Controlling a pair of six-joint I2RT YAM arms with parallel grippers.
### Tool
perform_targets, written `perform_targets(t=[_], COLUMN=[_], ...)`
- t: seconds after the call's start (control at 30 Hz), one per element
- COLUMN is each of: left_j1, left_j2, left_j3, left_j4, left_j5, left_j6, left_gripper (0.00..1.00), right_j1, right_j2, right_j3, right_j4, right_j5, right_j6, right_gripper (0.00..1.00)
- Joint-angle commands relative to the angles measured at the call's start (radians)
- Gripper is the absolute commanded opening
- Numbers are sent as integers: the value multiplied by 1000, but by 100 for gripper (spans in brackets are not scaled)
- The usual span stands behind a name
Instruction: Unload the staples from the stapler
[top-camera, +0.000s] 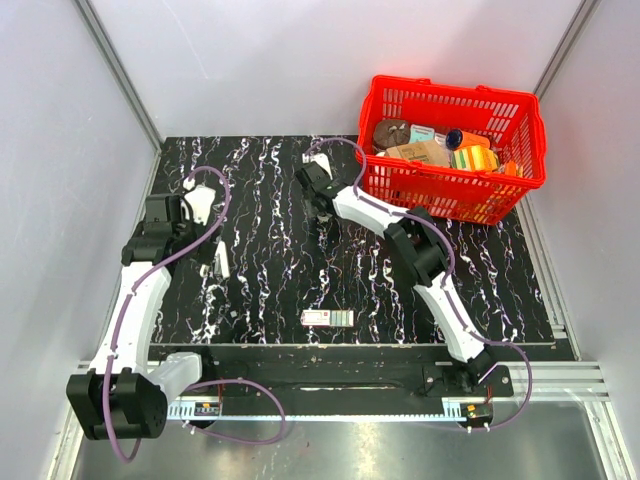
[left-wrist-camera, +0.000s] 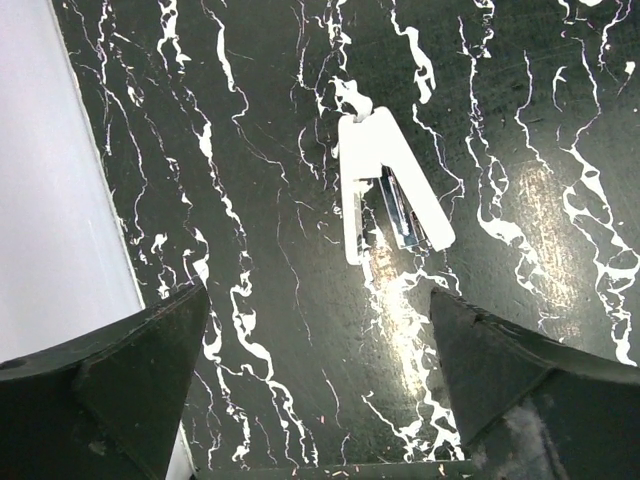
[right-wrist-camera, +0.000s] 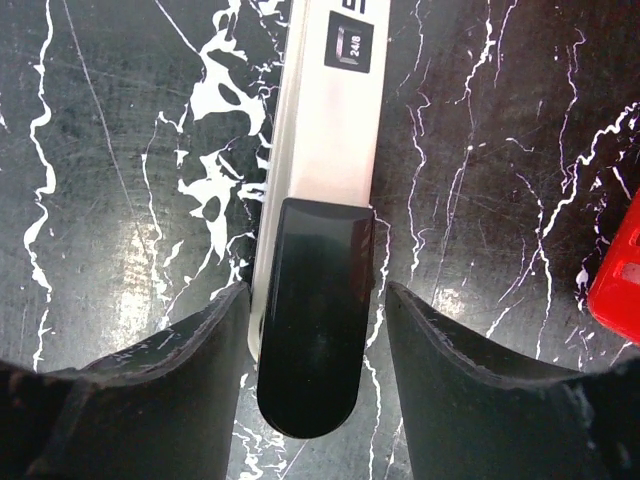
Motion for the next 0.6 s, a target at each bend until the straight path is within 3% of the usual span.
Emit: perform_targets(t=[0.0, 0.1, 0.2, 0.27, 0.37, 0.43, 0.5, 0.57], left_j1=[3, 1, 3, 3, 3, 3, 3, 1], left_j2=[3, 15, 21, 20, 10, 4, 3, 4], left_j3=[-7, -2, 1, 4, 4, 1, 4, 18], left_j4=[9, 9, 9, 9, 9, 9, 3, -11], left_j5=[37, 50, 42, 30, 16, 16, 17, 17], left_j6=[18, 20, 17, 11, 8, 8, 17, 31], left_gripper=[90, 70, 66, 68, 79, 99, 99, 99], right_j1=[-15, -17, -15, -15, -17, -15, -15, -15], right_j2=[-60, -58, -60, -63, -64, -63, -63, -72], right_j3=[51, 57, 69, 80, 88, 92, 97, 91], right_j4=[27, 33, 30, 27, 18, 11, 1, -7], right_j5=[4, 1, 0, -5, -6, -9, -20, -51], right_j6=[11, 13, 10, 7, -2, -1, 5, 21], right_gripper=[61, 56, 52, 51, 48, 45, 40, 26])
